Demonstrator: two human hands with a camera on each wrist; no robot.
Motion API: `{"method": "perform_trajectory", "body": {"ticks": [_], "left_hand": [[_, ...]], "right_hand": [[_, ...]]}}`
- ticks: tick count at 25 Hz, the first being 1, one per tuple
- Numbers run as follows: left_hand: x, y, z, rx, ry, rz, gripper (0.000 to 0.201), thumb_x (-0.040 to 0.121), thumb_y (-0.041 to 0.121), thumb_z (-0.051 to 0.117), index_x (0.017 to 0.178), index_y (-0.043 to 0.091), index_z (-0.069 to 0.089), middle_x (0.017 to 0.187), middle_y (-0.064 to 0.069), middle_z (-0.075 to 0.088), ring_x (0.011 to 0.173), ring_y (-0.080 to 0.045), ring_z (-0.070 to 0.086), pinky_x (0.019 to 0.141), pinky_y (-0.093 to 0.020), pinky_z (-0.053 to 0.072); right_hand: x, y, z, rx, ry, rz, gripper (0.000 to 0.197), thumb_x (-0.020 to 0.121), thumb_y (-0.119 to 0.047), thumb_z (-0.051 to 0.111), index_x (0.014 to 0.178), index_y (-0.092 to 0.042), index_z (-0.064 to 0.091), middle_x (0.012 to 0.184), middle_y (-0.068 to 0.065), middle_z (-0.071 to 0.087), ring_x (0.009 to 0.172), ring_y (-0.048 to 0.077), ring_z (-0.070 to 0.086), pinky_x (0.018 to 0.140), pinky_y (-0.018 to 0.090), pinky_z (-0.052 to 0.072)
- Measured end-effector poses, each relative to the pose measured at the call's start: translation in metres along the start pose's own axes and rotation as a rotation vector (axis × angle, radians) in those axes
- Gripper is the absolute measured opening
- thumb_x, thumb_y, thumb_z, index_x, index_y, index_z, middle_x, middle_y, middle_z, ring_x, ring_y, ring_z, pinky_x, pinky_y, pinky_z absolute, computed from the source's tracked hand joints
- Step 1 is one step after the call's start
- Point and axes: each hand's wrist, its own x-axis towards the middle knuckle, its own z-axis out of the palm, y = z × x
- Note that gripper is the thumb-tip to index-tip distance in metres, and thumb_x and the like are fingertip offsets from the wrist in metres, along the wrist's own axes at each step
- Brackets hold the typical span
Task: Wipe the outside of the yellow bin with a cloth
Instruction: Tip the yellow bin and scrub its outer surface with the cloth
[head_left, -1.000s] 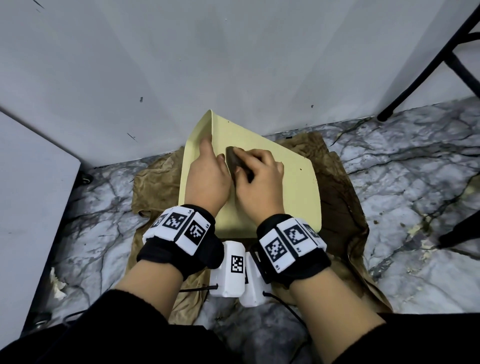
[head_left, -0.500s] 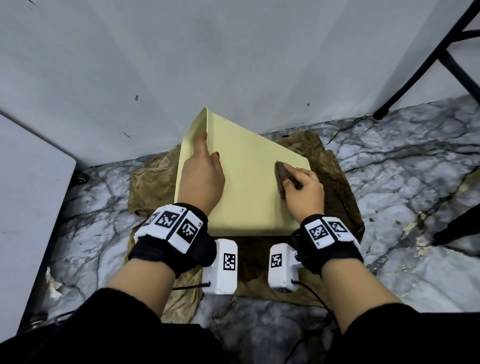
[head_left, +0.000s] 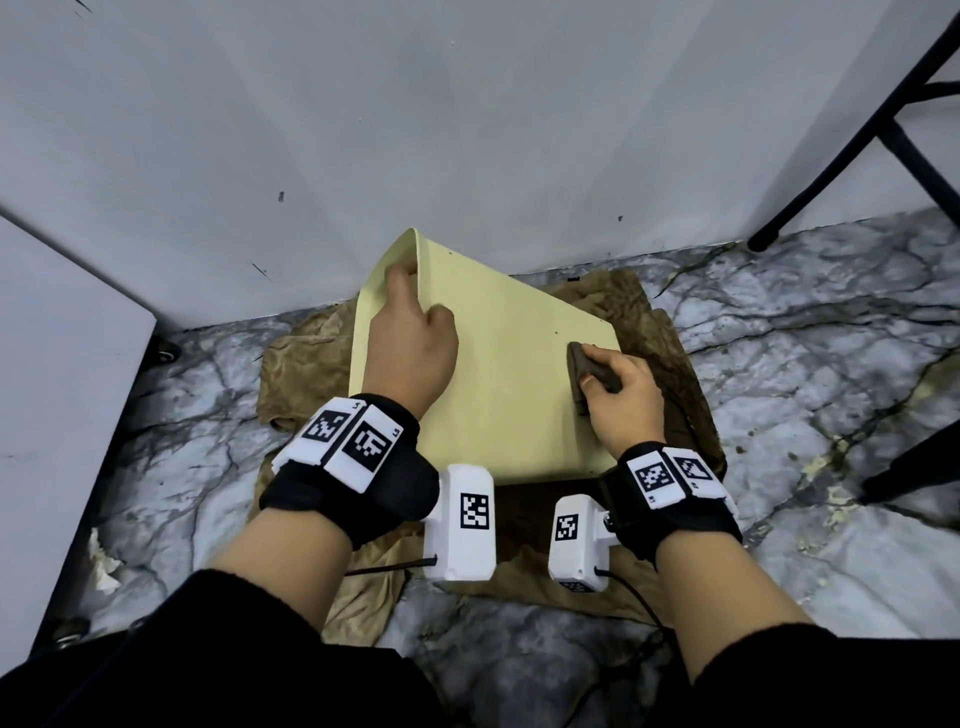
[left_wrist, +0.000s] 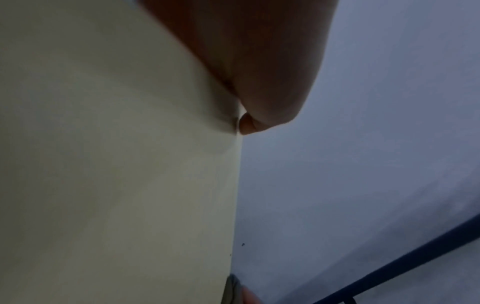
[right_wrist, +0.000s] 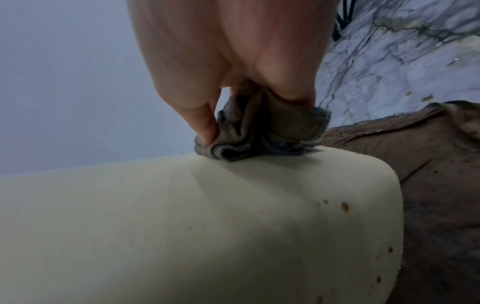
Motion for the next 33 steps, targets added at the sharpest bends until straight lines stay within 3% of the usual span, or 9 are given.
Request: {"method": "perform_trajectory", "body": {"ticks": [6, 8, 11, 14, 17, 21, 25, 28, 33], "left_hand": [[-0.005, 0.000, 0.005, -0.140, 0.107, 0.042, 0.037, 0.095, 0.013, 0.035, 0.132, 0.017, 0.037, 0.084, 0.015, 0.053, 0.073, -0.004, 0.052, 0.071, -0.023, 0.037], [-0.006, 0.001, 0.007, -0.177, 0.102, 0.084, 0.037, 0.094, 0.015, 0.036, 0.131, 0.021, 0.038, 0.080, 0.019, 0.053, 0.075, -0.014, 0.056, 0.077, -0.033, 0.045], [-0.010, 0.002, 0.010, -0.152, 0.110, 0.188, 0.037, 0.093, 0.015, 0.038, 0.130, 0.022, 0.039, 0.080, 0.023, 0.052, 0.078, -0.024, 0.059, 0.076, -0.035, 0.049], [-0.007, -0.003, 0.010, -0.121, 0.132, 0.232, 0.039, 0.092, 0.013, 0.040, 0.131, 0.019, 0.040, 0.093, 0.025, 0.050, 0.077, -0.004, 0.058, 0.076, -0.011, 0.044], [-0.005, -0.004, 0.009, -0.075, 0.130, 0.253, 0.041, 0.091, 0.009, 0.044, 0.131, 0.017, 0.040, 0.094, 0.020, 0.048, 0.092, -0.010, 0.049, 0.067, 0.006, 0.031], [-0.001, -0.005, 0.008, -0.045, 0.129, 0.262, 0.042, 0.090, 0.011, 0.045, 0.131, 0.018, 0.040, 0.097, 0.010, 0.053, 0.080, -0.006, 0.049, 0.064, -0.005, 0.035], [0.000, -0.009, 0.009, -0.027, 0.101, 0.257, 0.042, 0.091, 0.013, 0.045, 0.132, 0.024, 0.039, 0.088, 0.006, 0.052, 0.064, 0.015, 0.047, 0.062, 0.003, 0.034], [0.001, -0.011, 0.007, -0.029, 0.105, 0.262, 0.042, 0.091, 0.013, 0.044, 0.132, 0.024, 0.039, 0.086, 0.003, 0.054, 0.066, 0.020, 0.046, 0.062, 0.002, 0.034], [0.000, -0.011, 0.005, -0.001, 0.125, 0.243, 0.041, 0.092, 0.011, 0.044, 0.132, 0.020, 0.039, 0.076, 0.020, 0.046, 0.065, 0.025, 0.045, 0.060, 0.007, 0.032]], "right_hand": [[-0.008, -0.023, 0.000, 0.024, -0.062, -0.047, 0.032, 0.084, -0.010, 0.057, 0.114, -0.020, 0.061, 0.124, 0.006, 0.053, 0.117, 0.026, 0.047, 0.102, 0.025, 0.034], [-0.010, -0.045, 0.002, 0.074, -0.072, -0.117, 0.033, 0.083, -0.008, 0.057, 0.114, -0.018, 0.061, 0.122, 0.007, 0.054, 0.114, 0.020, 0.049, 0.100, 0.018, 0.032], [-0.021, -0.082, 0.013, 0.146, -0.055, -0.267, 0.034, 0.081, -0.008, 0.059, 0.113, -0.019, 0.062, 0.116, 0.007, 0.055, 0.112, 0.025, 0.051, 0.106, 0.033, 0.035], [-0.034, -0.101, 0.025, 0.152, -0.067, -0.395, 0.036, 0.080, -0.008, 0.059, 0.113, -0.022, 0.062, 0.111, 0.005, 0.056, 0.105, 0.026, 0.050, 0.100, 0.030, 0.036], [-0.032, -0.100, 0.027, 0.183, -0.060, -0.429, 0.036, 0.080, -0.009, 0.060, 0.112, -0.023, 0.063, 0.104, -0.003, 0.054, 0.105, 0.028, 0.051, 0.098, 0.032, 0.040], [-0.010, -0.077, 0.018, 0.134, -0.031, -0.359, 0.035, 0.080, -0.010, 0.061, 0.112, -0.024, 0.063, 0.108, 0.001, 0.057, 0.108, 0.024, 0.052, 0.103, 0.032, 0.039], [0.012, -0.043, -0.002, 0.098, 0.017, -0.196, 0.033, 0.083, -0.008, 0.059, 0.115, -0.017, 0.061, 0.120, 0.009, 0.055, 0.100, 0.009, 0.047, 0.079, -0.008, 0.027], [0.023, -0.019, -0.011, 0.066, 0.044, -0.097, 0.034, 0.085, -0.009, 0.058, 0.118, -0.015, 0.059, 0.124, 0.010, 0.055, 0.108, 0.017, 0.051, 0.079, 0.000, 0.027], [0.028, 0.005, -0.019, 0.045, 0.035, 0.066, 0.035, 0.088, -0.013, 0.054, 0.122, -0.019, 0.055, 0.134, 0.009, 0.051, 0.121, 0.022, 0.048, 0.092, 0.012, 0.027]]}}
